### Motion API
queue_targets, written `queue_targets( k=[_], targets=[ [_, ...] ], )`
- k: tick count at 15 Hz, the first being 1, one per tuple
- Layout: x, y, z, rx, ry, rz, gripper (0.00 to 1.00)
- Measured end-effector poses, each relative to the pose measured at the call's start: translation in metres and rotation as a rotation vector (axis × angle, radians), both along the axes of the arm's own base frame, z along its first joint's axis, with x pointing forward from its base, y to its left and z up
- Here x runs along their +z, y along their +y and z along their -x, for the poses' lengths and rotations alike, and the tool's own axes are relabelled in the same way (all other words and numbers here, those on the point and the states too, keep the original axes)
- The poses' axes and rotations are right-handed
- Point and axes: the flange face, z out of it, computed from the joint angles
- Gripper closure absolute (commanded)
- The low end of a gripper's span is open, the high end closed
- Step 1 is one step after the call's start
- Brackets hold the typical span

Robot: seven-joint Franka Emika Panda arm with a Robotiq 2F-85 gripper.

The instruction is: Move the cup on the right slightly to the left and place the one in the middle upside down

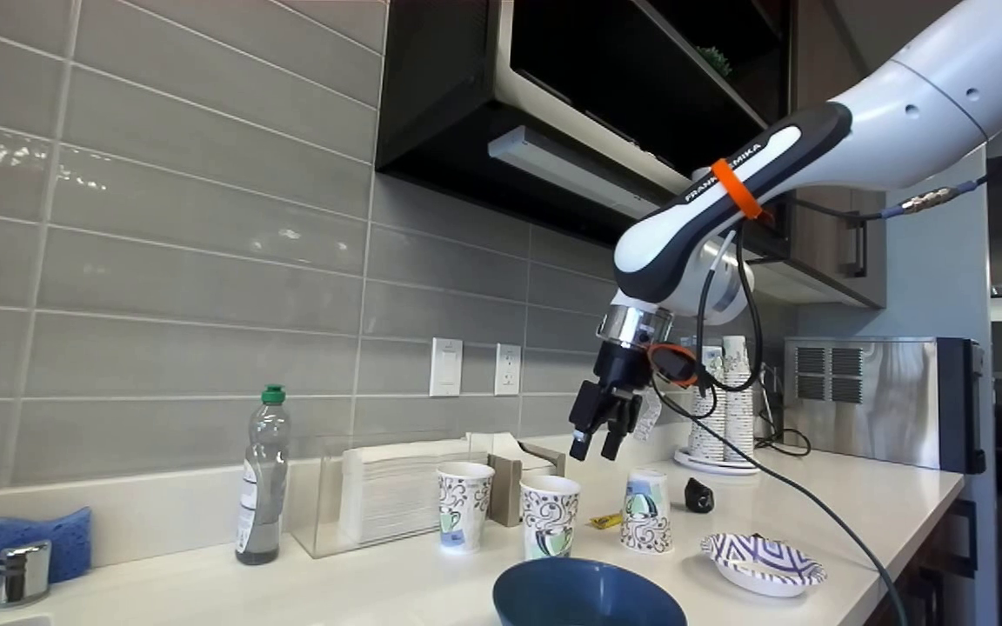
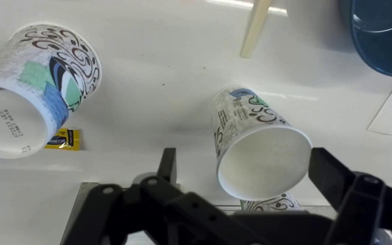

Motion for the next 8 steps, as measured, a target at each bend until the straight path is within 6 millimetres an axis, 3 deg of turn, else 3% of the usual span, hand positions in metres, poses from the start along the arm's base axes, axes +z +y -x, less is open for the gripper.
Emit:
queue_targets(
  k=[8],
  targets=[
    [-0.02,0.005,-0.012,-0.035,-0.063,0.078,0.0]
  ],
)
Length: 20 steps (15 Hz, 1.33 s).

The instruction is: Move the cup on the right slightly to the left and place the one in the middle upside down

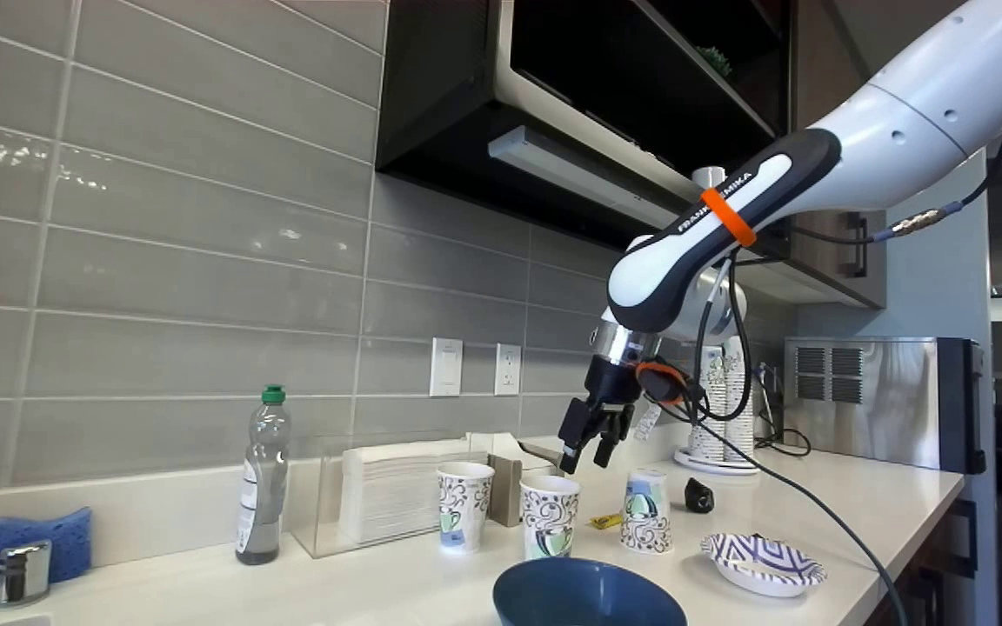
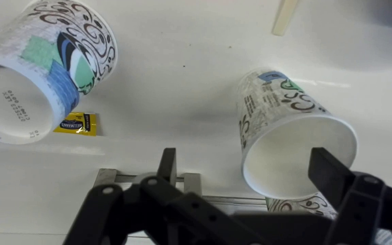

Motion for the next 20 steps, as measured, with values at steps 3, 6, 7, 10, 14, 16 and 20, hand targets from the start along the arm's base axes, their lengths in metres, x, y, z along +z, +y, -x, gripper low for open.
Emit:
queue_targets(
  k=[3,6,7,10,14,16,20],
  targets=[
    [-0.007,0.001,-0.001,-0.014,0.013,0.022,0.0],
    [-0.014,0.002,-0.001,-0.022,0.027,0.039,0.0],
    [-0.016,0.002,-0.002,-0.025,0.031,0.049,0.0],
    [-0.02,-0.002,-0.002,-0.037,0.041,0.095,0.0],
    [-0.023,-0.009,0.001,-0.072,0.068,0.198,0.0],
    [-0.025,-0.01,0.003,-0.088,0.095,0.247,0.0],
    [-0.027,-0.007,0.007,-0.104,0.149,0.33,0.0]
  ],
)
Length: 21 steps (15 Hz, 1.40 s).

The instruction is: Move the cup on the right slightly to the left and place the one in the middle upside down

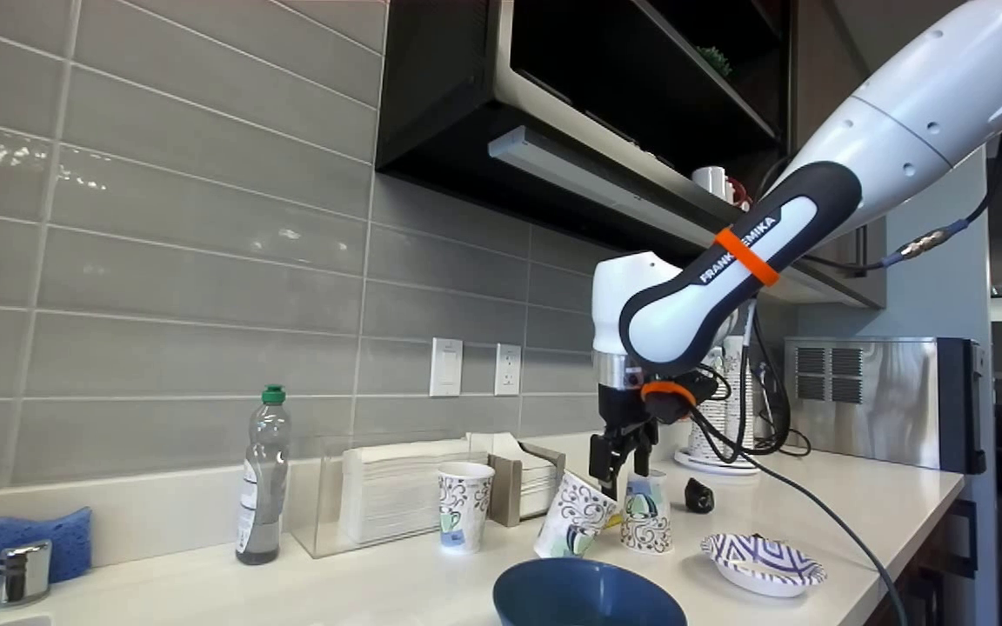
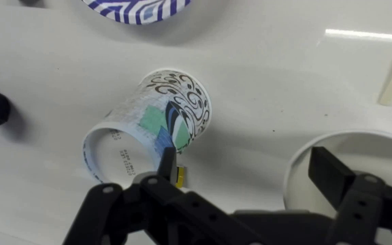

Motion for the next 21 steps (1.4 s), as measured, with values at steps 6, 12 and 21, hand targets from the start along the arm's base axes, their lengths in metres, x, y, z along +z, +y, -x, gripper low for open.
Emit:
queue_targets(
  k=[6,12,21],
  targets=[
    [0.008,0.004,0.006,-0.013,0.101,0.127,0.0],
    [0.03,0.004,0.013,-0.017,0.156,0.203,0.0],
    [0.051,0.051,0.005,0.221,0.169,0.056,0.0]
  ],
)
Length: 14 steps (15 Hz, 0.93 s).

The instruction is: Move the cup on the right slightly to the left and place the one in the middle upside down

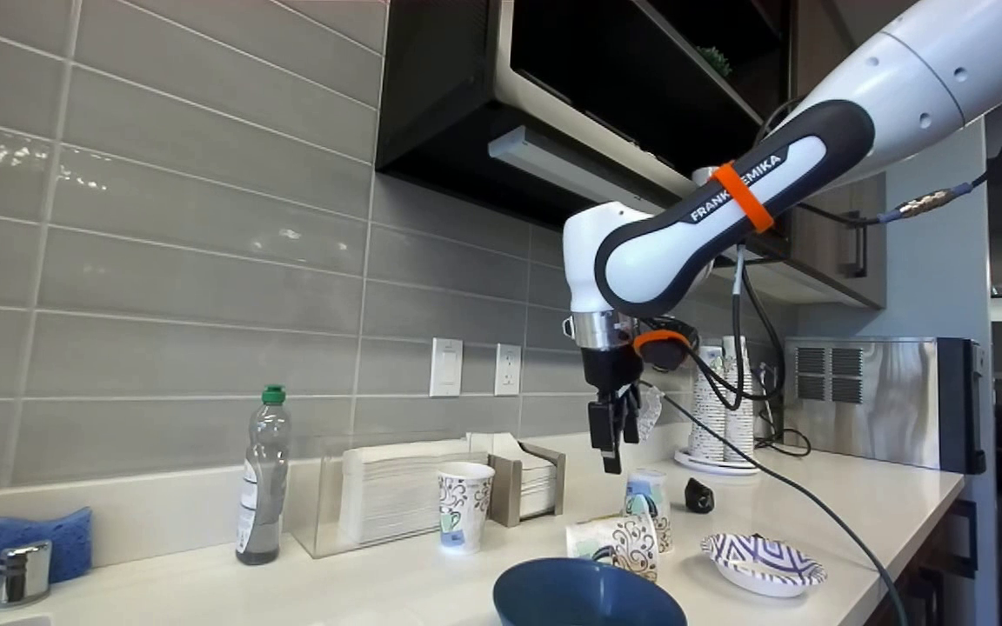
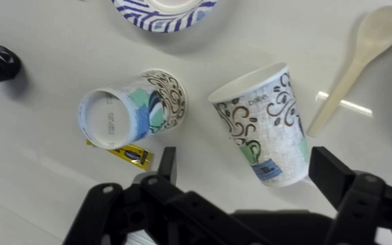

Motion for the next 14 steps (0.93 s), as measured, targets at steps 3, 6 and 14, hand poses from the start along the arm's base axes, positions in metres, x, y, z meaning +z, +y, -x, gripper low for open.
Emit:
queue_targets(
  k=[3,6,14],
  targets=[
    [-0.008,0.012,-0.007,0.135,0.037,-0.053,0.0],
    [-0.017,0.014,-0.015,0.207,0.063,-0.068,0.0],
    [-0.043,-0.004,-0.019,0.239,0.116,-0.095,0.0]
  ],
)
